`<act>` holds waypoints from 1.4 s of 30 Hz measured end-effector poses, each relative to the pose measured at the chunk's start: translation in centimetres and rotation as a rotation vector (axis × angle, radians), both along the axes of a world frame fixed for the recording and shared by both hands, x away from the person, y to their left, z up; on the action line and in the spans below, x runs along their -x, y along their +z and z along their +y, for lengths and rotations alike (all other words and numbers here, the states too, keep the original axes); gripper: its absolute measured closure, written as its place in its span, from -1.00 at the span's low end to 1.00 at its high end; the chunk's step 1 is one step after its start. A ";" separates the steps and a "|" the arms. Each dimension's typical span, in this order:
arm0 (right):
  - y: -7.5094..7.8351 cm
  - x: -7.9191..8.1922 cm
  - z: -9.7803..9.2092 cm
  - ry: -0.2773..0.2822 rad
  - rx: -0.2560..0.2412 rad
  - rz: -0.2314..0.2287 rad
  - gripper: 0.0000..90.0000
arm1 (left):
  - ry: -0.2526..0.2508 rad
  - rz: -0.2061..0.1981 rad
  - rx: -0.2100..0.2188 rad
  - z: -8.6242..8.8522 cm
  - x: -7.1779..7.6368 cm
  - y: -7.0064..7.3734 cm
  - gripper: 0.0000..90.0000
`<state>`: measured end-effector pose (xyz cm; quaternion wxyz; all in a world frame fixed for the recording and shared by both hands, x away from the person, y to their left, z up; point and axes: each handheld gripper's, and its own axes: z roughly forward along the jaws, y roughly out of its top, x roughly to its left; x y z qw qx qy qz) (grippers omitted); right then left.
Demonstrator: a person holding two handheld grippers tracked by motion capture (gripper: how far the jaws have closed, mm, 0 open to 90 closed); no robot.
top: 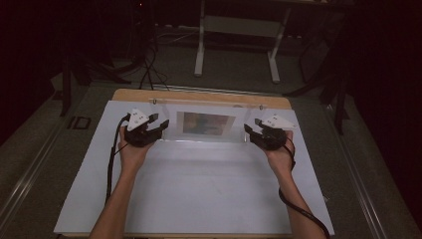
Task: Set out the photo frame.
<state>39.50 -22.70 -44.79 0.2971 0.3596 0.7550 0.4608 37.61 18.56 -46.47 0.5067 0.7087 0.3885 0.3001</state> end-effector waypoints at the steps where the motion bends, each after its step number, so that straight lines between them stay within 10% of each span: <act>1: 0.0 -0.1 0.0 0.000 -0.011 0.004 0.13 | 0.000 0.001 -0.001 0.0 -0.1 0.0 0.10; 17: 0.1 -0.7 -0.1 -0.032 -0.086 0.018 0.12 | 0.013 0.048 0.009 -0.2 -0.9 0.6 0.11; 42: 1.8 1.9 -1.5 -0.038 -0.172 0.115 0.15 | 0.014 0.177 0.095 -0.7 1.6 2.2 0.12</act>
